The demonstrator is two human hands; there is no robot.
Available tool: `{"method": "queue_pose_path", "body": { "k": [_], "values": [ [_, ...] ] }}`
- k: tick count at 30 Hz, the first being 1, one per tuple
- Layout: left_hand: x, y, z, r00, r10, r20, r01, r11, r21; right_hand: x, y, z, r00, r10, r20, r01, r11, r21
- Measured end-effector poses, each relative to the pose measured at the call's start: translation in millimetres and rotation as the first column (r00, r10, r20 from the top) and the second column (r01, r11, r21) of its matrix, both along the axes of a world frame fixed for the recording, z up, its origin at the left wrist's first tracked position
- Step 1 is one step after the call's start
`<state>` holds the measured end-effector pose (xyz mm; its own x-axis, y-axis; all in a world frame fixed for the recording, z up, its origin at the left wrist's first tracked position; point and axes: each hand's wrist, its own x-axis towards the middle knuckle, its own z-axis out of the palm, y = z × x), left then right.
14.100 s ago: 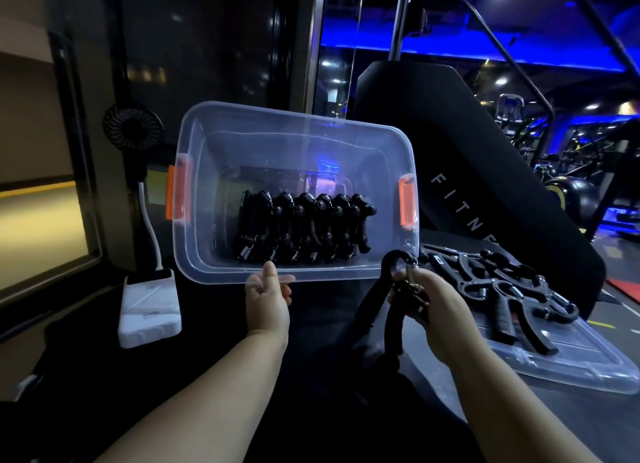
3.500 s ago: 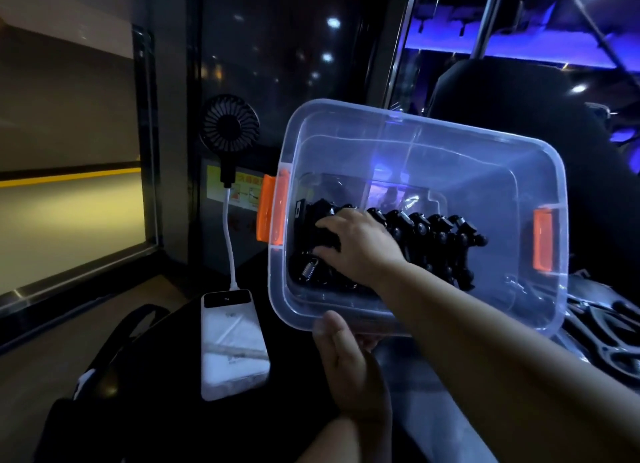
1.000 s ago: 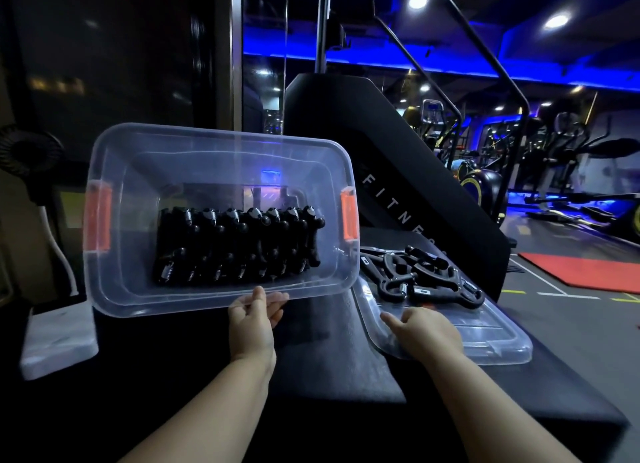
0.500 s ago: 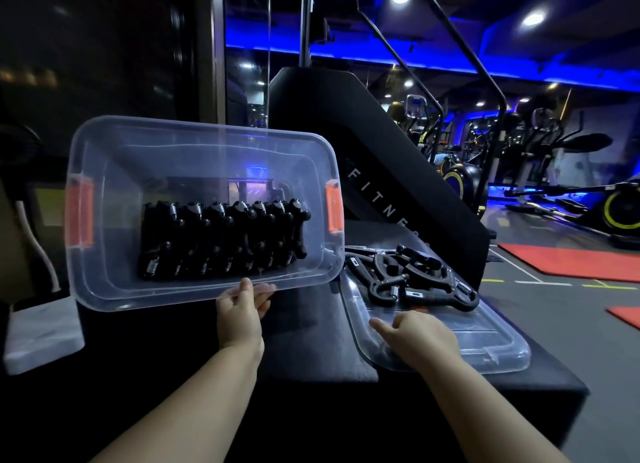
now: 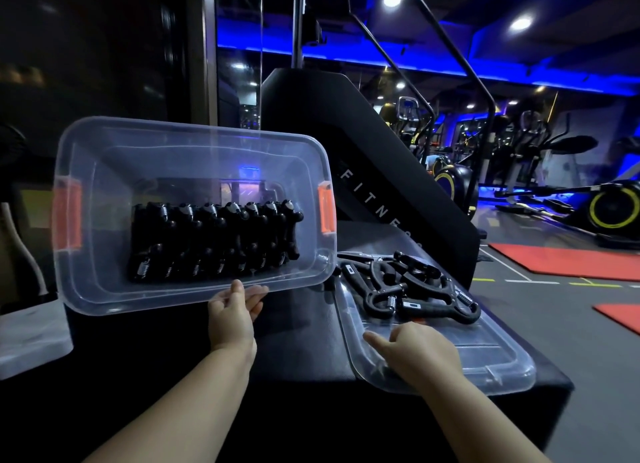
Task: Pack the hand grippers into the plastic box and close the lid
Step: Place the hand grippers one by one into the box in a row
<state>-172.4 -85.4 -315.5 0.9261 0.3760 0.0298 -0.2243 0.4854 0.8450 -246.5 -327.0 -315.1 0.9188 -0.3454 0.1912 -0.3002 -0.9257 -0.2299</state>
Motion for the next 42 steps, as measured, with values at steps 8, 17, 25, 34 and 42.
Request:
{"method": "queue_pose_path", "body": {
  "k": [8,17,25,34,42],
  "values": [
    [3.7,0.1,-1.2,1.0,-0.001,-0.005,0.001,1.0,-0.011,8.3,-1.1,7.7,0.989,0.014,0.145,-0.013,1.0,-0.005],
    [3.1,0.7,-3.0,1.0,-0.004,0.008,0.004,1.0,-0.015,63.1,-7.8,25.9,0.986,-0.14,0.087,0.148,0.985,-0.089],
    [6.1,0.9,-3.3,0.999,0.001,0.036,0.0,1.0,-0.023,85.1,-10.0,25.6,0.982,-0.188,0.003,0.188,0.981,-0.048],
    [7.6,0.9,-5.1,0.999,0.0,0.048,0.001,1.0,-0.03,79.0,-15.2,26.4,0.99,-0.143,0.009,0.144,0.987,-0.078],
    [8.3,0.5,-6.2,0.999,0.0,0.049,0.002,0.999,-0.041,69.6,-15.6,20.6,0.971,-0.049,0.234,0.032,0.997,0.077]
  ]
}}
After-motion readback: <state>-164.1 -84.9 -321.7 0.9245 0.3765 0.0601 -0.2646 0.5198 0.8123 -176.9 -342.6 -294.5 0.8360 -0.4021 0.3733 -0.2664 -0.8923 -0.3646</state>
